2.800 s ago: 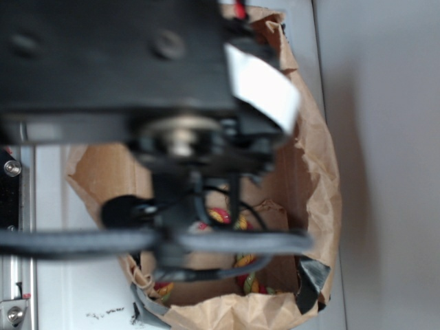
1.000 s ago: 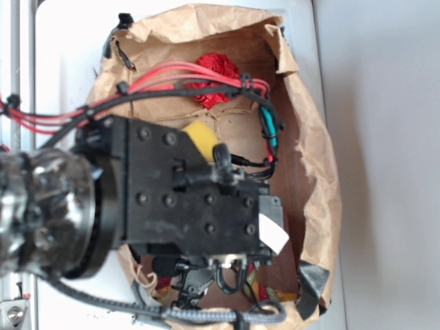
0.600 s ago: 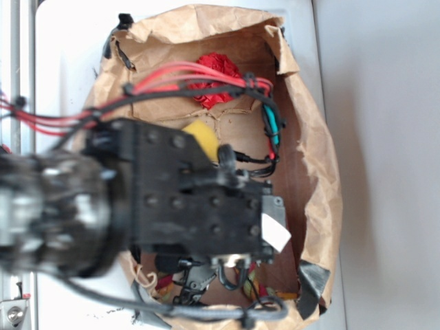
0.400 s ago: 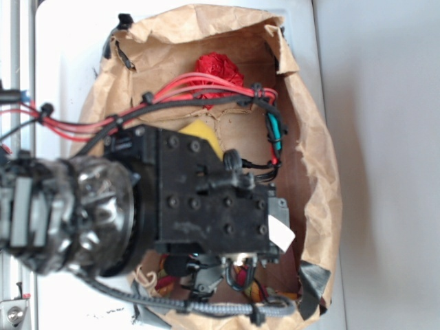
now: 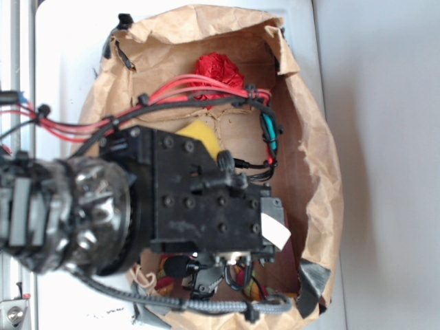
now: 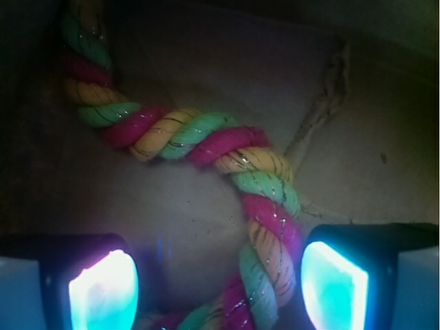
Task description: Grab the multicolored rope.
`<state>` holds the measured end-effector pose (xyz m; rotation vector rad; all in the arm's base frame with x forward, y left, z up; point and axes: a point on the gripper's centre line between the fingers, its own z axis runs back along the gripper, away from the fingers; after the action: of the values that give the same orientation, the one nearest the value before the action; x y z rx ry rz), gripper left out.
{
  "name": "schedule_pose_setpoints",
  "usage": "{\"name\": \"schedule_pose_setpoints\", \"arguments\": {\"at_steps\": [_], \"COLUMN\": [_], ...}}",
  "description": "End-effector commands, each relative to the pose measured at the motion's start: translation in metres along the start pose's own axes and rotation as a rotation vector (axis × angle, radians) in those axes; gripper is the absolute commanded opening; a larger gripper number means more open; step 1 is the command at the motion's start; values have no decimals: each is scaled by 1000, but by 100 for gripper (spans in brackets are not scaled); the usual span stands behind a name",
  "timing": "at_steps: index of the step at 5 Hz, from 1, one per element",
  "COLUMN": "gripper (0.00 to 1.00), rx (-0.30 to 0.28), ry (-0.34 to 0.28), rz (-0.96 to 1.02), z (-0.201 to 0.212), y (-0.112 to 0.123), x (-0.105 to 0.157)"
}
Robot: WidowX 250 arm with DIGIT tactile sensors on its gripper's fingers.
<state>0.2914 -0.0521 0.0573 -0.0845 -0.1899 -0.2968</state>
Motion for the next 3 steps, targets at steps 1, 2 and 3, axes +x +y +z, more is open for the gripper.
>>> {"name": "schedule_pose_setpoints", "arguments": {"at_steps": [1, 2, 3], "gripper": [100, 100, 100], "rx": [1, 44, 65], "ry": [-45, -80, -107], "rz": [-30, -87, -158], "z": [13, 1, -5], "y": [-12, -5, -22], "x": [10, 0, -7]}}
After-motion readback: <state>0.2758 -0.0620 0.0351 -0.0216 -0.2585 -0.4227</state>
